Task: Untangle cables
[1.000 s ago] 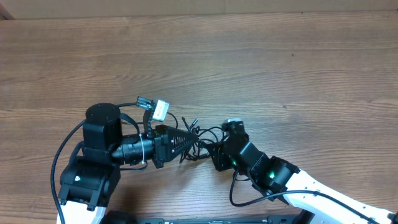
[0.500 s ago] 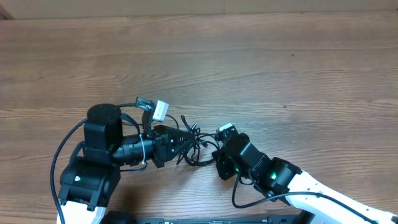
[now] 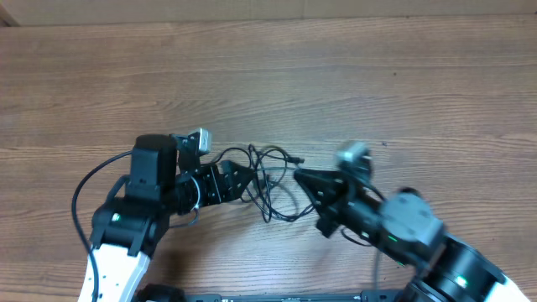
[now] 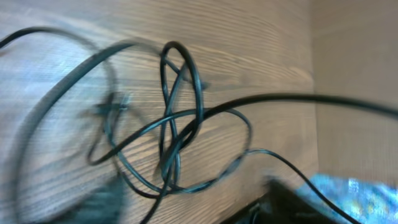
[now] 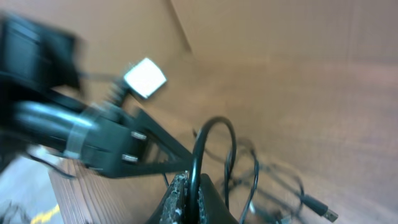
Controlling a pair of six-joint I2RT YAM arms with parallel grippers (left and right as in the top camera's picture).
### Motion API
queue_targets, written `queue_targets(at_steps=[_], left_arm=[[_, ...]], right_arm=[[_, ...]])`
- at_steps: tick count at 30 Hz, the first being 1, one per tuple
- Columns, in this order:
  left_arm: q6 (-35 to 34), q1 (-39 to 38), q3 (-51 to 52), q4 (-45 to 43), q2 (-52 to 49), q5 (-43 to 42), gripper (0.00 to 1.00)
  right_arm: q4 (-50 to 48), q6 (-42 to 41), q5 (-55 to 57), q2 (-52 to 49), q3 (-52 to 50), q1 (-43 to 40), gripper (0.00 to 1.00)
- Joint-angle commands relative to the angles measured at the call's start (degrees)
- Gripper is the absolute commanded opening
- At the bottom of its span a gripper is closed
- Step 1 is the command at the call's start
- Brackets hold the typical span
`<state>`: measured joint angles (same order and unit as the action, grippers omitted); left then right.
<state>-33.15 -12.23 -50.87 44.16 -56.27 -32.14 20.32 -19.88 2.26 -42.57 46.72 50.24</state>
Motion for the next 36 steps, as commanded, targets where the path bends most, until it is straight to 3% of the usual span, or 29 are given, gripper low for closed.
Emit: queue_targets(at_steps=[1,4,8,11,15,18,21,25,28,30,33,36], left_arm=[[-5.42,0.55,-0.61,-0.11,-3.61,2.54,1.00],[-7.69,0.52,-0.61,-0.72,-6.91,-0.70,1.00],[-2.43,0.46,-0.61,-5.14,-10.95,-11.54,1.00],[-1.95,0.00,-0.61,-5.81,-13.07,-12.57,1.00],[-1.95,-0.09,-0.61,-5.40,-14.82,-12.50,1.00],[-1.75,-0.13,-0.61,-5.25,-14.91,-12.50,1.00],[-1.53,-0.13,-0.61,-5.46,-14.91,-12.50,1.00],[-1.53,-0.17,-0.61,-5.75,-14.91,-12.50,1.00],[-1.46,-0.20,-0.61,-6.78,-14.91,-13.64,1.00],[0.63,-0.17,-0.61,-7.54,-14.86,-16.26,0.99],[5.05,-0.17,-0.61,-8.37,-14.69,-19.56,0.93],[7.23,-0.11,-0.61,-7.56,-13.94,-19.61,0.91]], right_arm=[[0.90,0.85,2.78,3.85,0.72,-0.15,0.04],[2.93,0.85,2.58,5.44,0.70,-0.13,0.04],[6.21,0.85,2.64,5.31,0.61,-0.15,0.04],[6.69,0.83,3.91,5.31,0.61,-0.15,0.04],[9.86,-1.29,15.08,5.31,0.61,-0.15,0.04],[17.51,-9.31,26.82,5.31,0.61,-0.15,0.04],[30.08,-27.23,36.52,5.18,0.57,-0.15,0.04],[41.90,-44.89,38.73,4.15,0.50,-0.15,0.27],[42.03,-46.49,37.11,2.95,0.50,-0.15,0.61],[40.50,-46.07,34.77,2.10,0.50,-0.15,0.75],[36.94,-41.77,27.82,0.72,0.50,-0.09,0.78],[31.69,-30.12,17.90,-1.95,0.50,-0.11,0.78]])
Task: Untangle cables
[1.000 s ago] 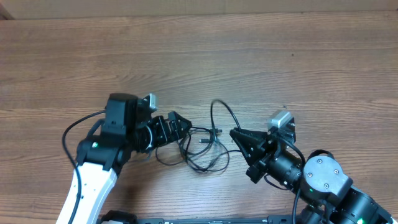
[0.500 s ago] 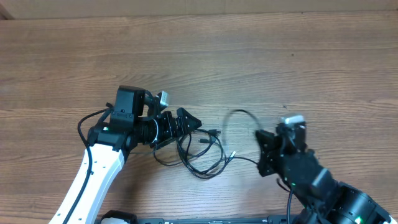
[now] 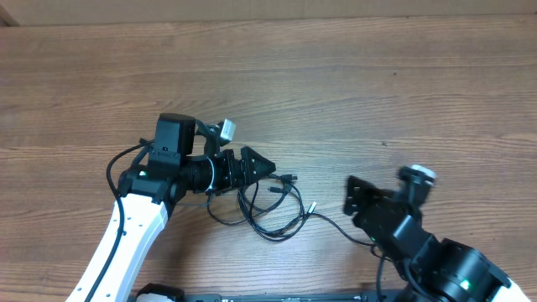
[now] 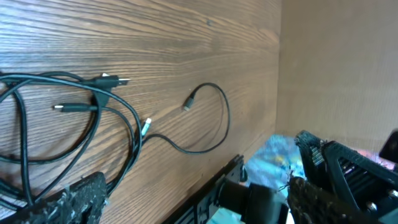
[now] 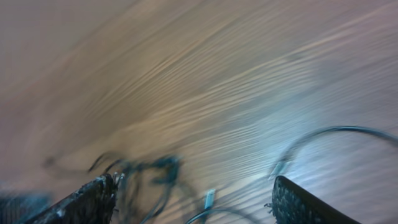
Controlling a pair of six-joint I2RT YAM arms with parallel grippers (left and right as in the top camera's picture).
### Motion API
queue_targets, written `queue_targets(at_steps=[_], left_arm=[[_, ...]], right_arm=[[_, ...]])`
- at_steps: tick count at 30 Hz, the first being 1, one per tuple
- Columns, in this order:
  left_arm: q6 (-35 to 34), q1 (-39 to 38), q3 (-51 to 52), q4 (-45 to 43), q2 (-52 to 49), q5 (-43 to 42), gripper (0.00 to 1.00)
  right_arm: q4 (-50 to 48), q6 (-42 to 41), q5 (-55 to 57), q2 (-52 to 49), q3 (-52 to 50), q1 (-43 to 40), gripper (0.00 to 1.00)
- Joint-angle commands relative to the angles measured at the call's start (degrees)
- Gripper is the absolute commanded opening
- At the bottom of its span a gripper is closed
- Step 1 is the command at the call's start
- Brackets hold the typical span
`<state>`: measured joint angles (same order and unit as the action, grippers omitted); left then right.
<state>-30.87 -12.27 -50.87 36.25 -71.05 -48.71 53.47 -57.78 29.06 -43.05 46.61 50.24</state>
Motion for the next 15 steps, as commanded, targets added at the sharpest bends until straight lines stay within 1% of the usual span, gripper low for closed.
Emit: queue_targets(at_steps=[1,3,6,8,11,12,13,15], left_arm=[[5.60,-0.07,-0.61,1.18,1.42,-3.02,0.91],[6.54,0.07,-0.61,1.97,2.64,-2.97,0.91],[6.49,0.85,-0.61,3.10,5.44,-1.55,0.91],[6.47,1.70,-0.61,4.98,8.13,1.40,0.90],[5.79,2.93,-0.61,9.51,12.37,9.81,0.89],[4.44,3.43,-0.61,11.47,13.84,14.12,0.88],[2.71,3.96,-0.61,13.25,15.04,18.34,0.89],[-3.54,5.33,-0.61,17.49,17.25,28.52,0.91]], right_arm=[[-2.80,11.98,-11.56,-3.08,0.61,-0.11,0.78],[-3.54,14.60,-12.26,-6.29,0.59,-0.11,0.79],[-5.01,14.62,-12.04,-12.72,0.55,-0.15,0.79],[-7.43,14.67,-12.24,-18.21,0.55,-0.15,0.80],[-12.68,16.74,-12.28,-26.10,0.55,-0.15,0.79],[-14.51,17.55,-12.63,-28.33,0.55,-0.15,0.80],[-16.65,18.60,-13.35,-30.82,0.55,-0.15,0.80],[-20.33,21.11,-15.63,-34.84,0.55,-0.17,0.80]])
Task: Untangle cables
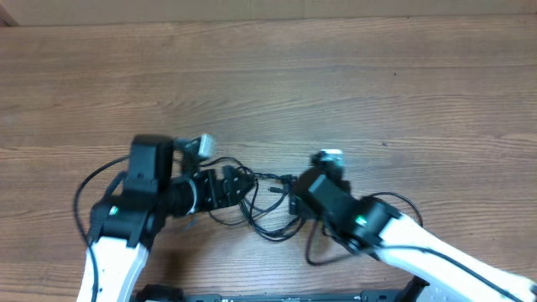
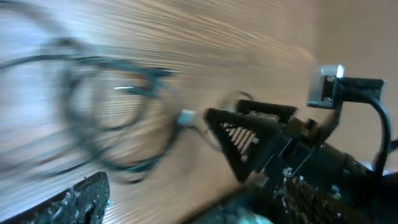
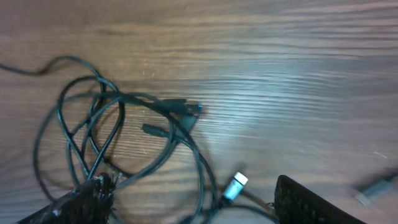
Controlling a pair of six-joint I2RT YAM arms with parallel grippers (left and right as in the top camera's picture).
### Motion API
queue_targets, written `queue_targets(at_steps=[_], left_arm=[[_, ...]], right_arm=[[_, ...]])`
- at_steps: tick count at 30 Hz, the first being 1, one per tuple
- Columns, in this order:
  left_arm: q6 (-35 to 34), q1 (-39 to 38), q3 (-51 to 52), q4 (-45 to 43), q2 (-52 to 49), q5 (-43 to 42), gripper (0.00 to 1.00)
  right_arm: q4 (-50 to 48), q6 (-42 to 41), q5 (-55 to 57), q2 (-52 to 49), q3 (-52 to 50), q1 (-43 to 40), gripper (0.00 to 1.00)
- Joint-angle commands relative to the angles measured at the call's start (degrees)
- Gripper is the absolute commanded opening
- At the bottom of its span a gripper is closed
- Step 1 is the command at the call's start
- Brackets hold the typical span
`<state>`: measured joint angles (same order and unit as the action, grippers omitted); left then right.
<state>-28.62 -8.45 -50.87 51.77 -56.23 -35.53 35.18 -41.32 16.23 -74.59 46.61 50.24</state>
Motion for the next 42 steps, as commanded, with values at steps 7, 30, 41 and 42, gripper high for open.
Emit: queue_targets(at_steps=[7,30,41,42], left_arm=[[-21.55,5.51,-0.61,12.81,6.91,34.18,0.99],[-21.55,5.53,-0.61,13.38,6.75,29.46,1.00],[-13.07,5.40,-0.61,9.84,6.75,18.38,0.88],[-7.45,5.38,-0.61,7.74,6.75,13.81,0.88]], right_arm=[[-7.39,5.86,-7.30,-14.64,0.59,-4.22,0.80],[-8.70,18.88,-29.33,-18.08,-0.59,-11.76,0.37],[-3.80,18.93,-32.57,-16.35,3.56,-12.87,0.04],[-2.21,19.17,-33.90,-15.10,5.09,-13.38,0.04]])
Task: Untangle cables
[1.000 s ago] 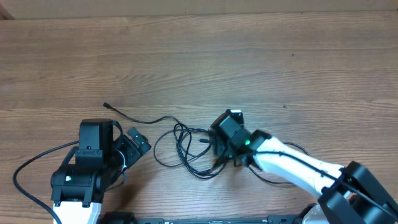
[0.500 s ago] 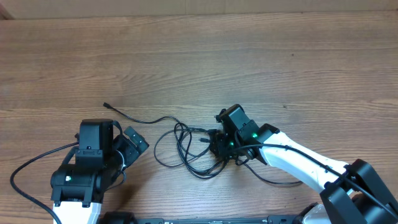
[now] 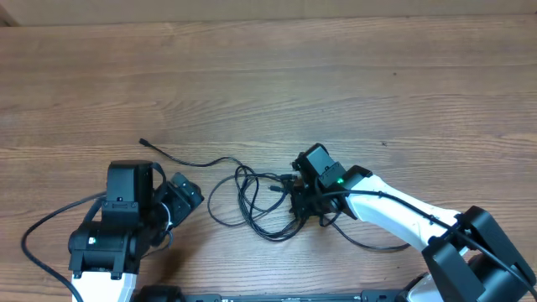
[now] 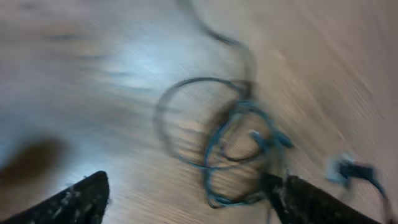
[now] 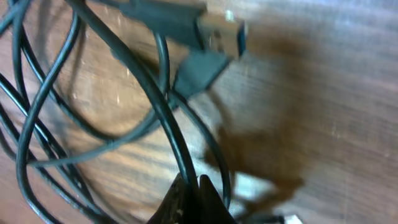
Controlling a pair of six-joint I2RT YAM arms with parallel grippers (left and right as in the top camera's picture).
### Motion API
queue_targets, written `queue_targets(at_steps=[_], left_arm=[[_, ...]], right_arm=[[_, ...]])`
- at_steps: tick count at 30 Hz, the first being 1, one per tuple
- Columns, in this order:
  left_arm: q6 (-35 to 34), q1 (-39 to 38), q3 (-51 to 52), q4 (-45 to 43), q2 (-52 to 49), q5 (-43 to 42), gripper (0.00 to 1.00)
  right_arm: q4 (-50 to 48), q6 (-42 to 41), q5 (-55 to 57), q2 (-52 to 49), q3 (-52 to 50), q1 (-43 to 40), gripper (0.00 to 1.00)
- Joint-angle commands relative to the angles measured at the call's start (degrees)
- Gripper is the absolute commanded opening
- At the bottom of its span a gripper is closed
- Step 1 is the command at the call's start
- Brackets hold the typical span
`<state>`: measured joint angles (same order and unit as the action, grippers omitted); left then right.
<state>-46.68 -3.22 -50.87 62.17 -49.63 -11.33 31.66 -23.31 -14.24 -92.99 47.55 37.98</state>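
A tangle of thin black cables lies on the wooden table, blurred in the left wrist view. One strand runs out to the upper left and ends in a plug. My right gripper is down on the tangle's right side, shut on one black strand at its fingertips. A USB plug lies just beyond it. My left gripper sits left of the tangle and apart from it, jaws wide open and empty.
Another black strand loops out under my right arm toward the near edge. The left arm's own cable curves at the lower left. Bare wood stretches across the far half of the table.
My left gripper has drawn back to the left, off the tangle. A cable end now lies stretched toward the upper left. My right gripper, open over the tangle before, is shut on a strand.
First both grippers were at the tangle, the right shut on a loop. Then the right was open and away at the right, a cable end lying out that way. Then it was open over the tangle. Now it grips a strand and the left is withdrawn.
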Motion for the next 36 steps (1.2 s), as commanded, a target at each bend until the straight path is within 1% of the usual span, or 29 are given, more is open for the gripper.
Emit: queue_targets(at_steps=[1,2,4,6,8,14,20,24,27,28,29,30,31,32,33,35,36], left_arm=[[14.80,0.15,-0.61,-4.07,0.15,-14.29,0.88],[18.34,0.15,-0.61,-5.18,0.15,-17.84,0.90],[20.90,0.15,-0.61,-5.84,0.15,-20.26,0.96],[20.96,0.13,-0.61,-5.84,0.11,-20.17,0.99],[20.96,-0.13,-0.61,-5.88,-0.20,-20.24,1.00],[20.59,-3.34,-0.61,-9.03,-1.51,-20.28,1.00],[14.29,-10.56,-0.61,-16.26,-4.61,-20.17,1.00],[11.98,-15.50,-0.61,-20.59,-8.37,-18.29,1.00],[8.09,-18.12,-0.61,-22.53,-11.58,-15.93,1.00],[6.97,-18.91,-0.61,-23.12,-12.90,-15.06,0.96],[6.75,-19.54,-0.61,-23.58,-14.25,-14.49,0.77],[6.75,-20.04,-0.61,-23.78,-15.89,-13.49,0.42],[6.75,-20.06,-0.61,-23.63,-16.90,-12.81,0.25],[6.75,-20.06,-0.61,-23.32,-17.94,-12.20,0.09],[6.78,-19.91,-0.61,-22.97,-18.80,-11.96,0.04],[6.82,-19.52,-0.61,-22.43,-19.85,-11.93,0.04],[6.82,-19.21,-0.61,-22.03,-20.02,-11.61,0.04]], right_arm=[[2.71,1.84,-4.59,4.52,5.70,-1.57,0.04],[4.28,3.23,-6.12,6.14,7.74,-2.14,0.04],[6.78,5.16,-8.17,9.31,11.67,-3.02,0.04],[8.83,6.05,-9.31,13.22,15.85,-3.76,0.04],[9.27,6.01,-9.46,17.20,18.88,-3.98,0.04],[7.17,5.99,-12.35,26.69,21.75,-3.98,0.04],[3.98,6.03,-21.29,32.41,21.75,-3.96,0.04],[3.45,6.01,-22.67,33.92,21.75,-3.91,0.04],[2.95,5.99,-25.53,34.18,21.75,-3.93,0.04],[2.47,6.01,-26.84,34.18,21.75,-3.93,0.04],[1.90,6.01,-27.87,34.16,21.75,-3.93,0.04],[1.44,6.05,-27.78,34.18,21.77,-3.93,0.04],[1.33,6.03,-27.36,34.29,21.77,-3.93,0.04],[1.40,6.03,-26.38,34.36,21.79,-3.98,0.04],[1.60,6.03,-24.74,34.40,21.79,-3.98,0.04],[2.43,6.05,-20.72,34.45,21.81,-3.98,0.04],[3.45,6.05,-16.76,34.45,21.79,-3.98,0.04]])
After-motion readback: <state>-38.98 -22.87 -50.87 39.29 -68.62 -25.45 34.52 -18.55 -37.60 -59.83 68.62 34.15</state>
